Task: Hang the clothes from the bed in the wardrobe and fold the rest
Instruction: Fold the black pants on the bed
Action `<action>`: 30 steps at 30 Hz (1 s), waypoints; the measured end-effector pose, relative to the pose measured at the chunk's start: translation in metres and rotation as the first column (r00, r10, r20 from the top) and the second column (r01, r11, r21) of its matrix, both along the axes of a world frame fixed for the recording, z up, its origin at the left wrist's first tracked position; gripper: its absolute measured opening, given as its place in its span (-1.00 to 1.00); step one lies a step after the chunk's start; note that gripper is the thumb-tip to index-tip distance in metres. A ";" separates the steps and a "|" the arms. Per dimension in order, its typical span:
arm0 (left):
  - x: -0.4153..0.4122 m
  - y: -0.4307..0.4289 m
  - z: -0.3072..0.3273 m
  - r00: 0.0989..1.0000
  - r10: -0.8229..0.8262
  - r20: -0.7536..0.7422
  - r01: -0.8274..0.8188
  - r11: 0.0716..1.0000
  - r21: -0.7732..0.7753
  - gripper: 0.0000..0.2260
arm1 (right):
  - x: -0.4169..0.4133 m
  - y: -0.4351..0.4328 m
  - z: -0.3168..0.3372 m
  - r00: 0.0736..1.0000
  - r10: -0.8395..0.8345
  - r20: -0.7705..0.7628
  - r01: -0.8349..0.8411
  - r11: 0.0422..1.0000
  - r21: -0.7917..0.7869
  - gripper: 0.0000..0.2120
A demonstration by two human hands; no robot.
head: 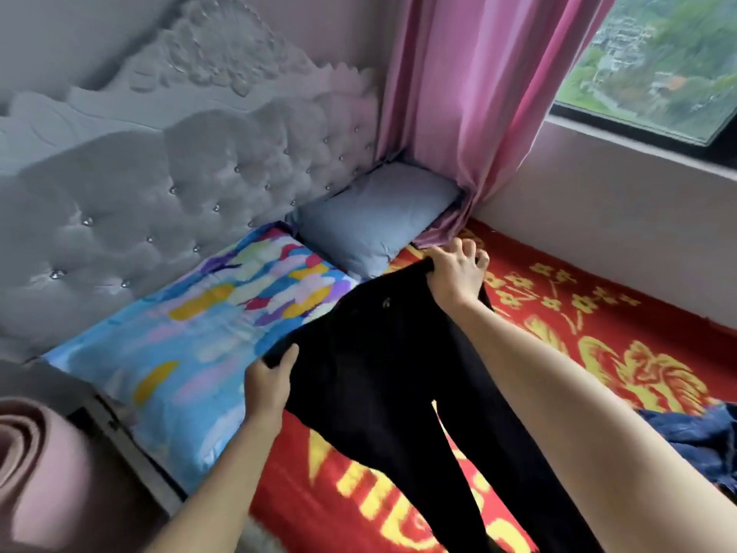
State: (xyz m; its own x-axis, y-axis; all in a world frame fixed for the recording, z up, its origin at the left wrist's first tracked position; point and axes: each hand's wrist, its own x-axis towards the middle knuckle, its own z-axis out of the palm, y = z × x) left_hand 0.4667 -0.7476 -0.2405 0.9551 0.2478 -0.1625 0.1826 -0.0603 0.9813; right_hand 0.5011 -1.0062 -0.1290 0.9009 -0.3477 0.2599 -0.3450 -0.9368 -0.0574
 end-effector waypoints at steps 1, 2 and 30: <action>0.030 0.018 0.010 0.997 0.073 0.038 -0.073 0.997 -0.006 -0.76 | 0.029 0.019 0.012 0.999 0.053 -0.009 -0.053 0.999 -0.001 -0.47; 0.057 0.035 0.017 0.991 0.128 0.048 -0.128 0.992 0.006 -0.72 | 0.051 0.038 0.020 0.992 0.108 -0.061 -0.109 0.994 -0.015 -0.30; -0.072 -0.007 -0.159 0.538 -0.447 -0.714 0.779 0.588 0.219 -0.38 | -0.299 0.014 -0.253 0.553 -0.251 -0.794 0.708 0.644 0.289 -0.61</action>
State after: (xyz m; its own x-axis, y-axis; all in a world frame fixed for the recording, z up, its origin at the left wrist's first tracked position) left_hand 0.3950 -0.7547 -0.3994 0.6548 -0.1720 -0.7360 0.3671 -0.7788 0.5086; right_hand 0.2024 -0.9919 -0.3821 0.3666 -0.6381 -0.6770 -0.8792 -0.4756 -0.0278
